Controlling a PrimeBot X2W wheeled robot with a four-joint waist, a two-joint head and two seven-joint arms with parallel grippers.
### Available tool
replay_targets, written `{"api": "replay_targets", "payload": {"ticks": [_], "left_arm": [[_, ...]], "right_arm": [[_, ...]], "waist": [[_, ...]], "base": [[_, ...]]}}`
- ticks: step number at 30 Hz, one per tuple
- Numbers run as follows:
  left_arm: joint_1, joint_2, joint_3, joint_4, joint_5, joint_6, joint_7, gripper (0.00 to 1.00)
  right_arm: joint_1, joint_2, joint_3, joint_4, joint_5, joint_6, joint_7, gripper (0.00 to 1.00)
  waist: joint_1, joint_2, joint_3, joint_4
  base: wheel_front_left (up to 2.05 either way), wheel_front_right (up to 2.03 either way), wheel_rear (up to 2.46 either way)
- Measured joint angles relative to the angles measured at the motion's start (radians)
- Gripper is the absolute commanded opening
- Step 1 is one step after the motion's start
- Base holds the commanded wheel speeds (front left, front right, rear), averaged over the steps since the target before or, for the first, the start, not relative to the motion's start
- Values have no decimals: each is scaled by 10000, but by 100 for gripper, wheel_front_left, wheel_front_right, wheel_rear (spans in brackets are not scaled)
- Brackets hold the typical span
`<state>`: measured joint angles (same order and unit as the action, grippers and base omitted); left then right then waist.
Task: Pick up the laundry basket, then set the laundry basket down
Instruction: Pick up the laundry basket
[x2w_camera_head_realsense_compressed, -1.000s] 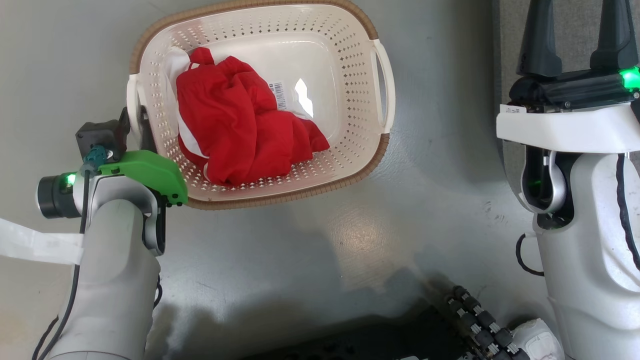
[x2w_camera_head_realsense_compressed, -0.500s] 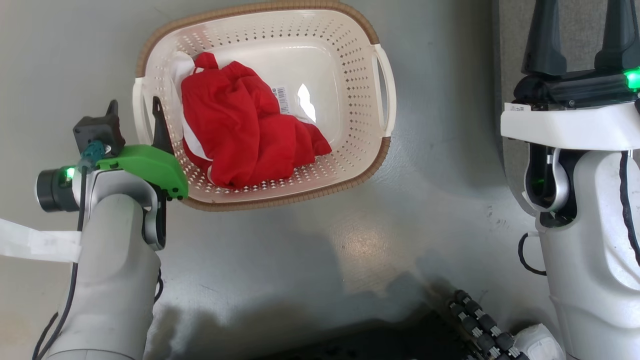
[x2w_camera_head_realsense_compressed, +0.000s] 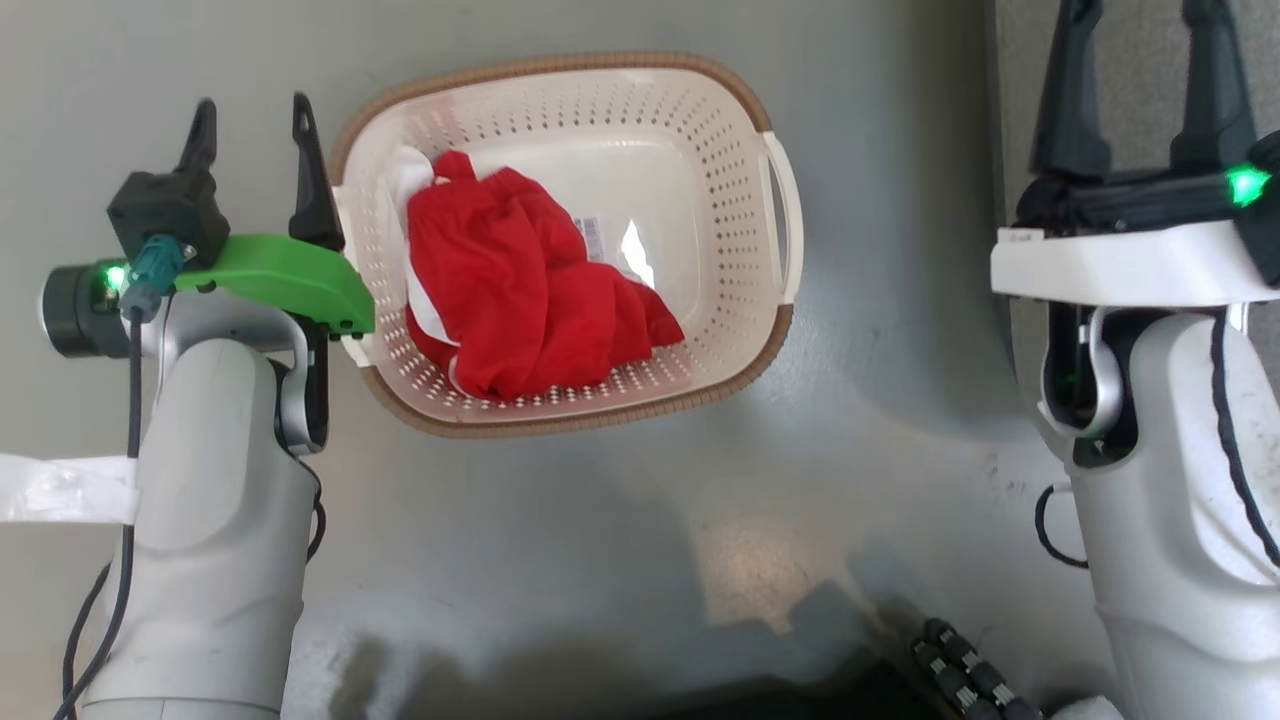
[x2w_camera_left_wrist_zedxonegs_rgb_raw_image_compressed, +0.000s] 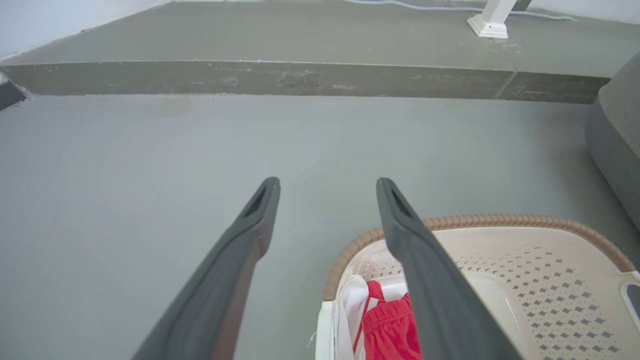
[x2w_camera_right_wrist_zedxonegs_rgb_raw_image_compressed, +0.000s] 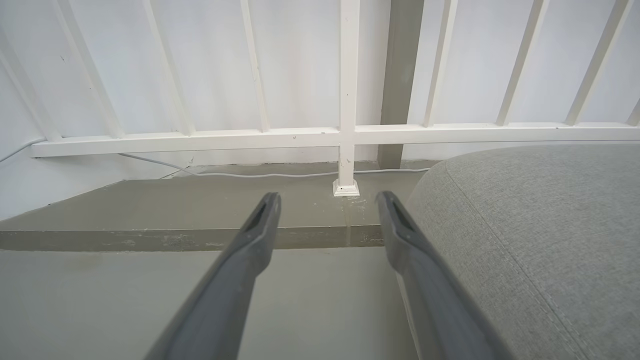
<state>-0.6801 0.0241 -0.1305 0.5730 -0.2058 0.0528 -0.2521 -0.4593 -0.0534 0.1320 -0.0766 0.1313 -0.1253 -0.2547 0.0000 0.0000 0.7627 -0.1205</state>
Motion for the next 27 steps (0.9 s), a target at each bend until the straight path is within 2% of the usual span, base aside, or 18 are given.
{"api": "replay_targets", "payload": {"ticks": [14, 27], "left_arm": [[1416, 0, 284, -2257, -6, 0, -12, 100], [3313, 4, 612, -3331, 23, 54, -12, 100]], "right_arm": [[991, 2, 82, 798, -178, 4, 0, 100], [2297, 12, 339, 1471, -125, 132, 0, 100]], "waist": [[0, 0, -1600, 407], [0, 0, -3413, 724]], "base": [[0, 0, 0], [0, 0, 0]]}}
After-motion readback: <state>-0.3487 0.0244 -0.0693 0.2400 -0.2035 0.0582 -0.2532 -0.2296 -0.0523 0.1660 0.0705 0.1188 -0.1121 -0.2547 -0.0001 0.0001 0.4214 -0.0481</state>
